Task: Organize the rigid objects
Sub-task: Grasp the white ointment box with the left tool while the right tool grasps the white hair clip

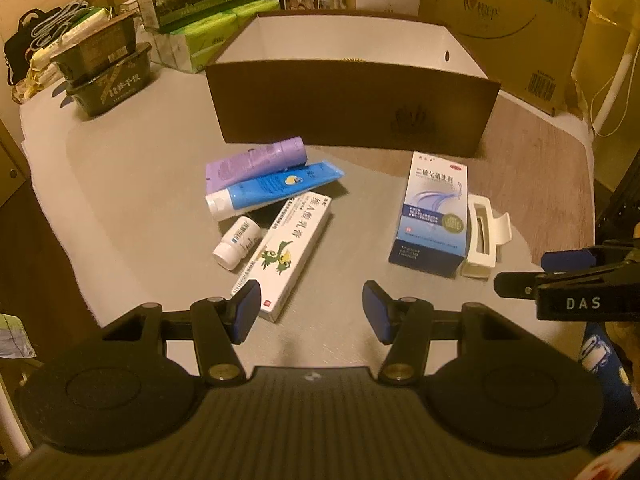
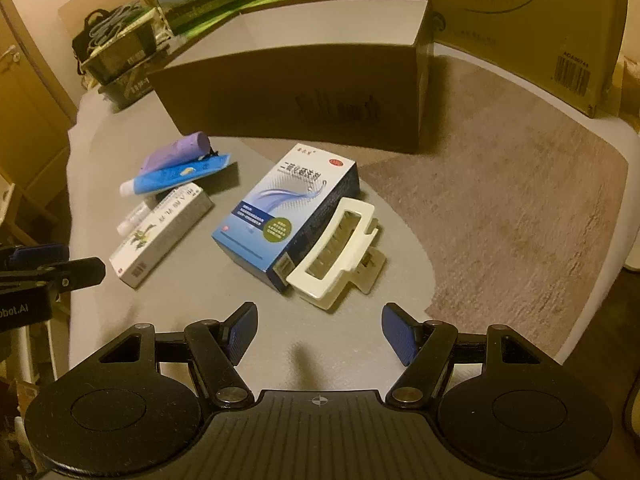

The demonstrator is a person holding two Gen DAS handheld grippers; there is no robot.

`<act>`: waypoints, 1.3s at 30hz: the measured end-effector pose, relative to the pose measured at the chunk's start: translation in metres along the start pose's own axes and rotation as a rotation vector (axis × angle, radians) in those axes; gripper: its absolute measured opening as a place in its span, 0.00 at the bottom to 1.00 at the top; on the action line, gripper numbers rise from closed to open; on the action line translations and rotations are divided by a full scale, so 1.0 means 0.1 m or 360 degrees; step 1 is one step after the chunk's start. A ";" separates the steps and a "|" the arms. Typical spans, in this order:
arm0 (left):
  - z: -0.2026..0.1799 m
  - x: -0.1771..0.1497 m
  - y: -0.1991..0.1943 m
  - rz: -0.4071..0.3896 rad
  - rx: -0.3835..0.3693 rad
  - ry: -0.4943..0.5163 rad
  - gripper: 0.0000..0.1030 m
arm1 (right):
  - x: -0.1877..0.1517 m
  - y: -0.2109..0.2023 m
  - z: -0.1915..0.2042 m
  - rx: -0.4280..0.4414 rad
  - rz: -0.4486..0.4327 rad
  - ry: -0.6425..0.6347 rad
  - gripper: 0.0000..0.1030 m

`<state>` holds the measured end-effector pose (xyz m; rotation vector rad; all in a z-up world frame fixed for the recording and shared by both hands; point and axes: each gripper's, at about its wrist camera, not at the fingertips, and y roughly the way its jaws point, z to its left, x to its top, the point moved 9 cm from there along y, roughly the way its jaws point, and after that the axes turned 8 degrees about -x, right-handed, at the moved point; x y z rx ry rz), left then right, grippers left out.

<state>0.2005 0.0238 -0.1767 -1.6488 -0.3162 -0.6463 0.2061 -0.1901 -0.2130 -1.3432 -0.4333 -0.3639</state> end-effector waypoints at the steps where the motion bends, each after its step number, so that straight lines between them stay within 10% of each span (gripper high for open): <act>1: 0.00 -0.01 0.02 0.0006 0.0001 0.0001 0.52 | 0.00 0.02 0.01 -0.0002 0.0004 -0.0002 0.67; 39: 0.41 -0.10 0.82 0.0057 0.0018 0.0049 0.60 | 0.09 0.52 -0.20 -0.0157 -0.0018 0.0020 0.52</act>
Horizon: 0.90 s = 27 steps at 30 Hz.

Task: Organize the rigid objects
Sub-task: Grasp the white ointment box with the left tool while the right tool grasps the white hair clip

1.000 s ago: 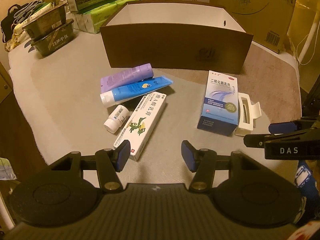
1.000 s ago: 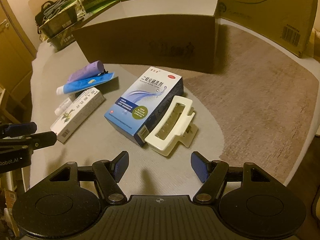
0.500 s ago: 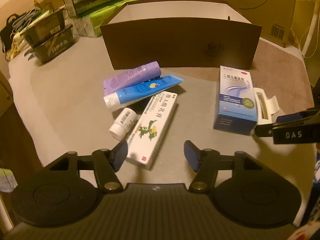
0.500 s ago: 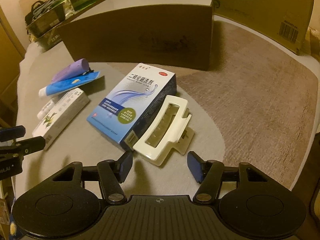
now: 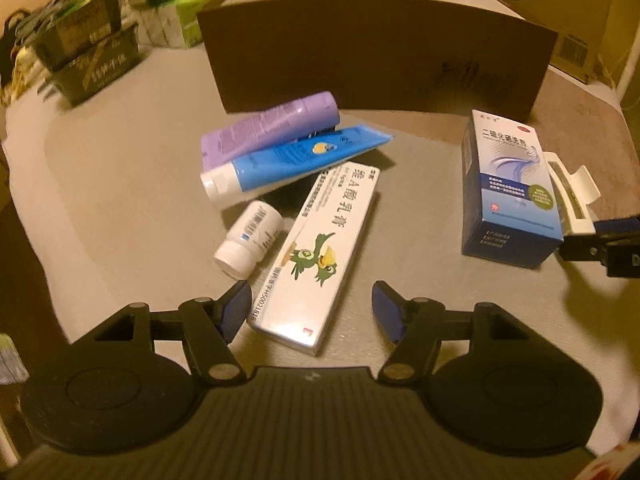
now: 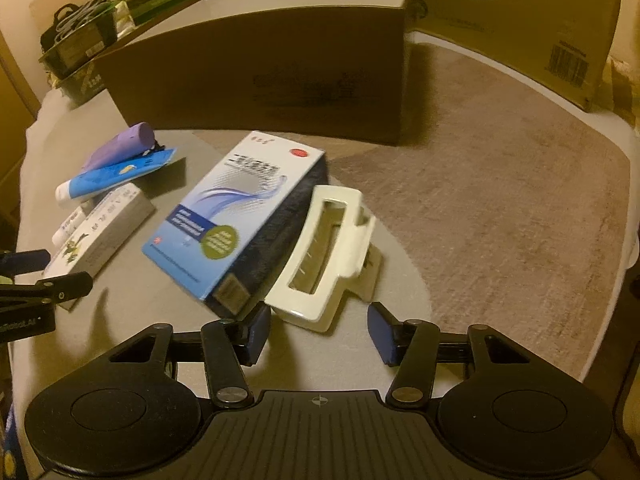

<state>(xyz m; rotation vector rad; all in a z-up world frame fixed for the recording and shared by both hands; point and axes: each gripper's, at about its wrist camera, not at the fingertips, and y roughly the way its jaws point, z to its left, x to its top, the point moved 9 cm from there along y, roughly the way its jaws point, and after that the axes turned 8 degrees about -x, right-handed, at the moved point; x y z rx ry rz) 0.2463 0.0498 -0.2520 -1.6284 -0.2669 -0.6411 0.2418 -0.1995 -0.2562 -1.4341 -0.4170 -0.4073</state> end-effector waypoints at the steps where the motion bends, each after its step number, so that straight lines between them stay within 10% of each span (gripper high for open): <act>1: -0.01 -0.01 0.01 0.0006 -0.0017 -0.0016 0.59 | 0.00 0.00 -0.02 -0.0003 0.0004 0.0003 0.52; 5: -0.16 -0.03 0.05 0.0050 -0.0144 -0.0097 0.37 | -0.02 -0.06 -0.06 0.0035 0.0019 0.0013 0.53; 27: -0.31 0.32 0.30 0.0056 -0.0099 -0.0076 0.34 | 0.34 0.18 -0.07 -0.0065 -0.0028 0.0018 0.46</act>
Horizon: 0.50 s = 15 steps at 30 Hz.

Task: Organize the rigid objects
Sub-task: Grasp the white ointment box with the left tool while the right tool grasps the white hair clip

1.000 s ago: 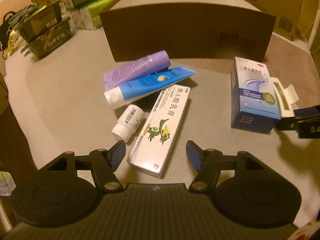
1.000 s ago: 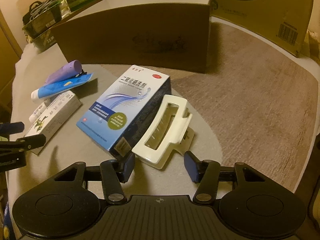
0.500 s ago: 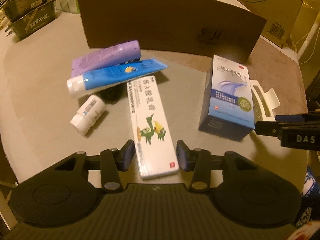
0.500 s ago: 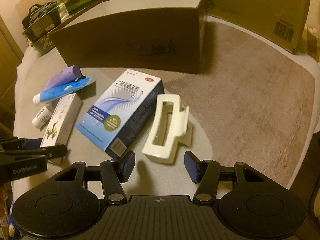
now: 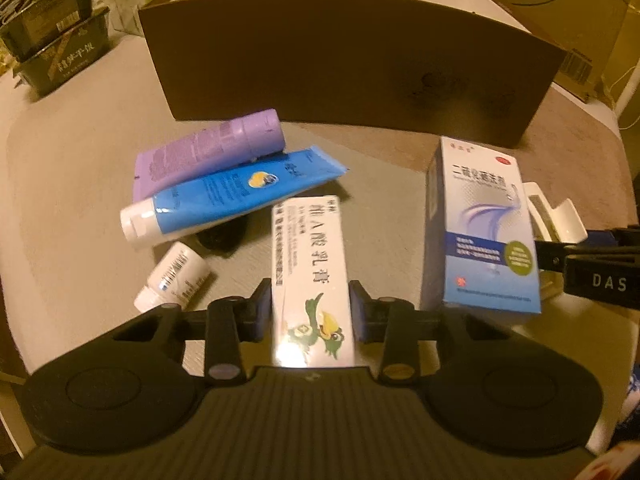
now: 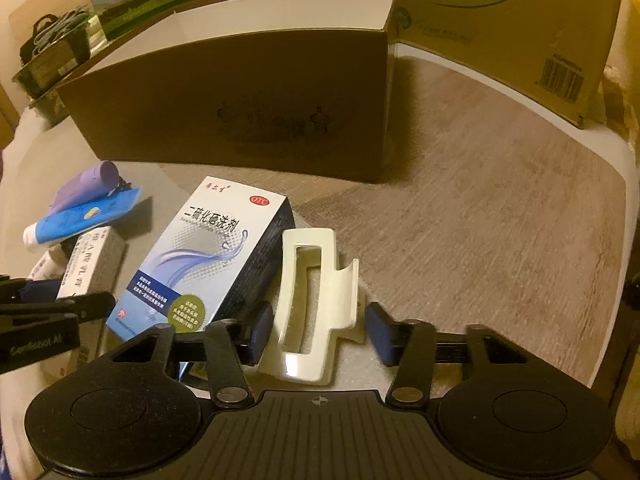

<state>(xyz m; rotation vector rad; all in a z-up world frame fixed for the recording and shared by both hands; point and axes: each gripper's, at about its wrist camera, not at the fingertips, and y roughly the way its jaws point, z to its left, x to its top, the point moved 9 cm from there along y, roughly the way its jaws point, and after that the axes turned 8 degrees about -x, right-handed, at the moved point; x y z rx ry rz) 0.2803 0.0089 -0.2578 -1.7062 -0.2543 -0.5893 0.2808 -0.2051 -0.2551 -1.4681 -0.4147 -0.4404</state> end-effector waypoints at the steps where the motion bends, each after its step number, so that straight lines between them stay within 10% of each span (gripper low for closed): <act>1: -0.01 -0.01 0.00 0.0004 -0.0008 0.0002 0.34 | -0.01 -0.01 0.00 -0.0003 0.0004 -0.0012 0.46; 15: -0.06 0.05 0.08 0.0013 0.0003 0.0050 0.34 | 0.05 0.05 -0.03 -0.0015 0.0007 -0.0033 0.43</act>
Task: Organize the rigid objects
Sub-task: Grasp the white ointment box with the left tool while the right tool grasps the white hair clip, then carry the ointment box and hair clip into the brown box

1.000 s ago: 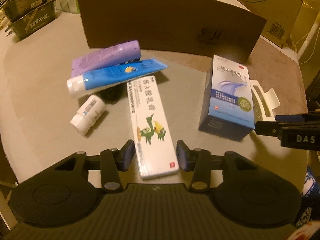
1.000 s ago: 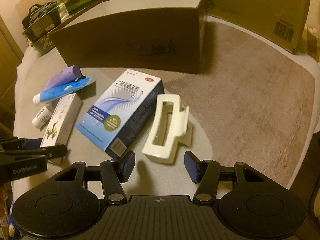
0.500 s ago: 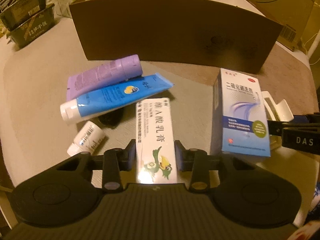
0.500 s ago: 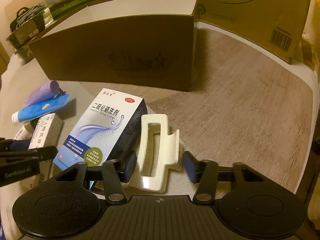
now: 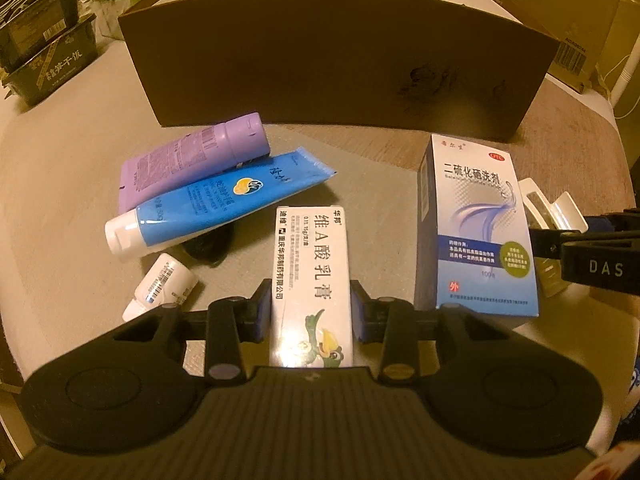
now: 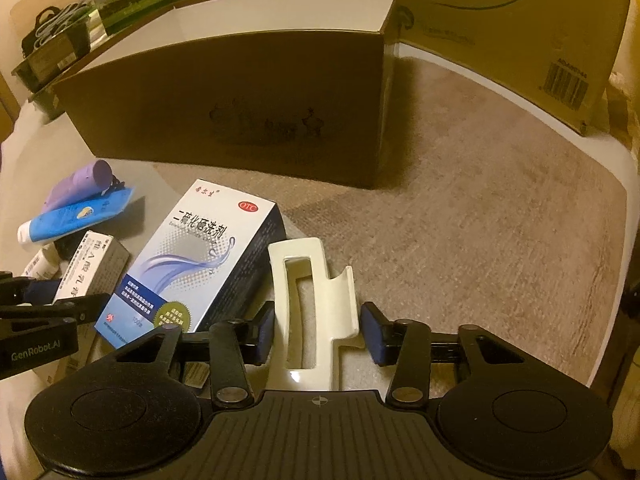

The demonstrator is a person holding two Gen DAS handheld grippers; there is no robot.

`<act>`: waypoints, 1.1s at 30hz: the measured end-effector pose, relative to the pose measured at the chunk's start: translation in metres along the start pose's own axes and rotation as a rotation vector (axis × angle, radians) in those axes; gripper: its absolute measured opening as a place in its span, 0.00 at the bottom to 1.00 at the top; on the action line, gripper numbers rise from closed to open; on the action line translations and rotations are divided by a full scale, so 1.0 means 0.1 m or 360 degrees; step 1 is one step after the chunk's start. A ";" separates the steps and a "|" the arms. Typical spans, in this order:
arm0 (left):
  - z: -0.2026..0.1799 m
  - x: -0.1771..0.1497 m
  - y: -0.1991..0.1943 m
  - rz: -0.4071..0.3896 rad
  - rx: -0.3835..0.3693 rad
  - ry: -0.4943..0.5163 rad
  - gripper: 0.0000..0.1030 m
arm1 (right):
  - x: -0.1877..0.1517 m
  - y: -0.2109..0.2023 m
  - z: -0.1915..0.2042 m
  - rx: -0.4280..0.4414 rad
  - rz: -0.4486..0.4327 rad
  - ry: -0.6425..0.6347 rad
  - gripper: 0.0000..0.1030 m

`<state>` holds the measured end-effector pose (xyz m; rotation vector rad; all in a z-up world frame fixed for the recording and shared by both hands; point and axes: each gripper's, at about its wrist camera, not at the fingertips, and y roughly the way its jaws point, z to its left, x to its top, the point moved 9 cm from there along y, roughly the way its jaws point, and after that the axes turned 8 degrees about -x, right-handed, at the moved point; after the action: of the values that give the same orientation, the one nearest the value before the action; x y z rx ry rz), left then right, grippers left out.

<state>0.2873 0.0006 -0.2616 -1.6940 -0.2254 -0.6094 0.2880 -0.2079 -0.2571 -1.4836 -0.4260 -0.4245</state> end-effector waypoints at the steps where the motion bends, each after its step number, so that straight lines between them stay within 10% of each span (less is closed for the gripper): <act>1: 0.00 -0.01 -0.01 -0.0002 -0.0002 -0.0002 0.34 | 0.00 -0.01 0.00 0.0003 -0.0006 -0.0009 0.42; 21: 0.00 -0.16 -0.45 -0.0062 -0.0005 0.0008 0.34 | -0.12 -0.39 -0.14 0.0135 -0.0015 0.0046 0.40; 33: 0.08 0.36 -0.93 -0.0237 -0.0003 0.0061 0.34 | 0.40 -0.84 0.02 0.0302 -0.0183 0.0046 0.40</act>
<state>0.2764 0.0226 -0.1647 -1.6757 -0.3257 -0.7521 0.2787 -0.2102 -0.1639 -1.2718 -0.5160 -0.4822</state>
